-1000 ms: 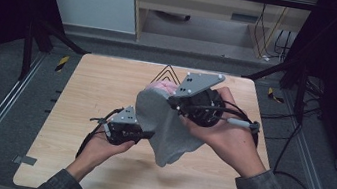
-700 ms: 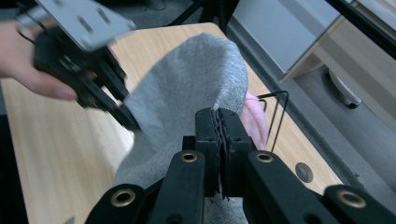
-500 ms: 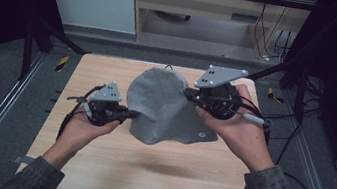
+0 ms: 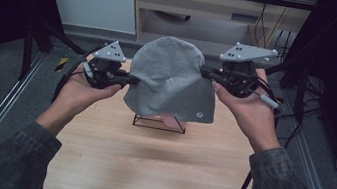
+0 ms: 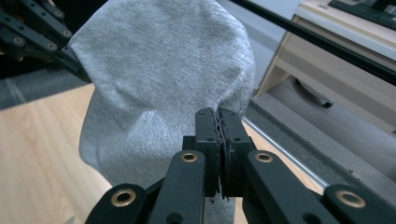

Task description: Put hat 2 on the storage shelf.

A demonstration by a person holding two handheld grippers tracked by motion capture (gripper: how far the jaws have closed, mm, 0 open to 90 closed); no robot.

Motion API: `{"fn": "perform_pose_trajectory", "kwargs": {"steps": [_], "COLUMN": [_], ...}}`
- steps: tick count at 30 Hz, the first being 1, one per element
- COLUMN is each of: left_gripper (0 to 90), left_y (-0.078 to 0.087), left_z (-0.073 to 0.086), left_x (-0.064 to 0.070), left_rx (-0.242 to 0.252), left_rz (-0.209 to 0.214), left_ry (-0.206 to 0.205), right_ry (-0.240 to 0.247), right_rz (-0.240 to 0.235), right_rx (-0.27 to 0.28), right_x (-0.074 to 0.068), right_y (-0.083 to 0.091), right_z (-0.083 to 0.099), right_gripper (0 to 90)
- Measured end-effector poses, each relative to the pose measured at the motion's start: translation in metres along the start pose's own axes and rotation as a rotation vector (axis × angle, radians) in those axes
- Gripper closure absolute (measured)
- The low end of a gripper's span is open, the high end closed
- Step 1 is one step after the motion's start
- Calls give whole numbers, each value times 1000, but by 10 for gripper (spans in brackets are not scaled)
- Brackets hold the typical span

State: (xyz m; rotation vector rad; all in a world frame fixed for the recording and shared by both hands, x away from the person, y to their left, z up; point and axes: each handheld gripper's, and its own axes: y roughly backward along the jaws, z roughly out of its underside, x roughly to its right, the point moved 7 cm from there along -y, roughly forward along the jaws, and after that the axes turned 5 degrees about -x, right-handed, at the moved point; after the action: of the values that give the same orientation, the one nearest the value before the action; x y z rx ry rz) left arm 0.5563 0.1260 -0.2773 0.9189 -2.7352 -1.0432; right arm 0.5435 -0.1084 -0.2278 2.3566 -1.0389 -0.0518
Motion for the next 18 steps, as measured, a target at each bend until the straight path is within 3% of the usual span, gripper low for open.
{"fn": "perform_pose_trajectory", "kwargs": {"steps": [6, 10, 18], "left_gripper": [875, 876, 876], "left_y": [-4, -9, -20], "left_z": [-16, -26, -30], "left_x": [-21, -32, -51], "left_rx": [27, 33, 38], "left_rz": [-10, -24, -59], "left_ry": [32, 30, 43], "right_ry": [-31, -54, -96], "right_rz": [26, 44, 77], "right_rx": [32, 56, 107], "right_x": [22, 36, 56], "right_y": [-9, -19, -32], "right_z": [-7, -12, -19], "right_gripper": [881, 881, 882]}}
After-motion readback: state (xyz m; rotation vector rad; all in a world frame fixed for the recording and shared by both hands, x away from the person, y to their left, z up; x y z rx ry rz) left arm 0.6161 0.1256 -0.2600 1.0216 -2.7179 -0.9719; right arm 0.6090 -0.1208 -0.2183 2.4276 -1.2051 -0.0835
